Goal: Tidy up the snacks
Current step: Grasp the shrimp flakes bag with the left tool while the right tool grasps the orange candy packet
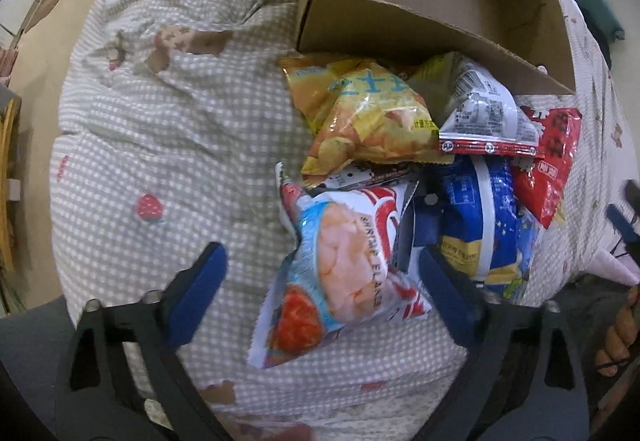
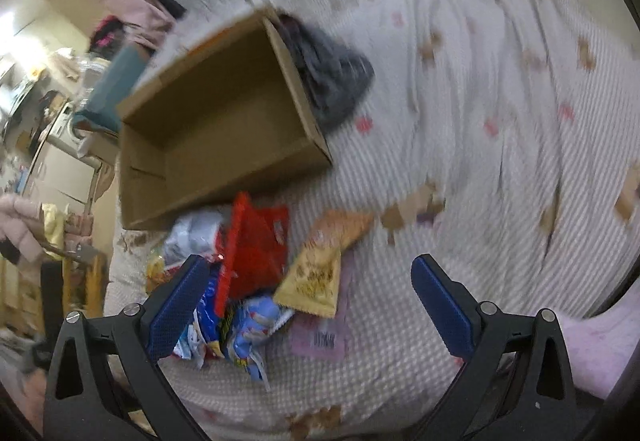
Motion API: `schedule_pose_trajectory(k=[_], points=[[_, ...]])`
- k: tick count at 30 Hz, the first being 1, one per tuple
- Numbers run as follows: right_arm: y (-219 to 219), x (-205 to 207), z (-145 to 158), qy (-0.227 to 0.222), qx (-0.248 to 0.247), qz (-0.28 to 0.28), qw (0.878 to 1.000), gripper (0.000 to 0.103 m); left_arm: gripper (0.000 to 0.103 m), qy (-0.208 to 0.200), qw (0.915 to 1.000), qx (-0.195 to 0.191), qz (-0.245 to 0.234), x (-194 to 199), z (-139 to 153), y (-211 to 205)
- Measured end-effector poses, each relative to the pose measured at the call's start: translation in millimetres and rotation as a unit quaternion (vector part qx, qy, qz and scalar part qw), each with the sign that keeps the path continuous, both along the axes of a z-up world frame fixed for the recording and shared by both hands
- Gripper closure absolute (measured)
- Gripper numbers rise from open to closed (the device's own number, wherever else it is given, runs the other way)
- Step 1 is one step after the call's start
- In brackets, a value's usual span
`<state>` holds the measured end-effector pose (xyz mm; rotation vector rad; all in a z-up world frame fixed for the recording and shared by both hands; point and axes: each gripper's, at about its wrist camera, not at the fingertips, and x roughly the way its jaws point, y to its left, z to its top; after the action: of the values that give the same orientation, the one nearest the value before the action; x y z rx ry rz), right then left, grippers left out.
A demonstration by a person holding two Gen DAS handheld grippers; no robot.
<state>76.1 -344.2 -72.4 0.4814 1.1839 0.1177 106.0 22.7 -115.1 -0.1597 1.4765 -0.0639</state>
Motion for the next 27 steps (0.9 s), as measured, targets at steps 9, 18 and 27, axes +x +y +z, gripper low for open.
schedule_pose_trajectory(k=[9, 18, 27], points=[[3, 38, -76, 0.132, 0.052, -0.031, 0.989, 0.042, 0.050, 0.022, 0.9997, -0.003, -0.008, 5, -38, -15], [43, 55, -103, 0.149, -0.054, 0.029, 0.987, 0.054, 0.065, 0.014, 0.9997, -0.007, -0.017, -17, -34, -23], [19, 35, -79, 0.121, -0.033, 0.010, 0.992, 0.079, 0.066, -0.004, 0.9997, -0.017, -0.017, -39, 3, -10]])
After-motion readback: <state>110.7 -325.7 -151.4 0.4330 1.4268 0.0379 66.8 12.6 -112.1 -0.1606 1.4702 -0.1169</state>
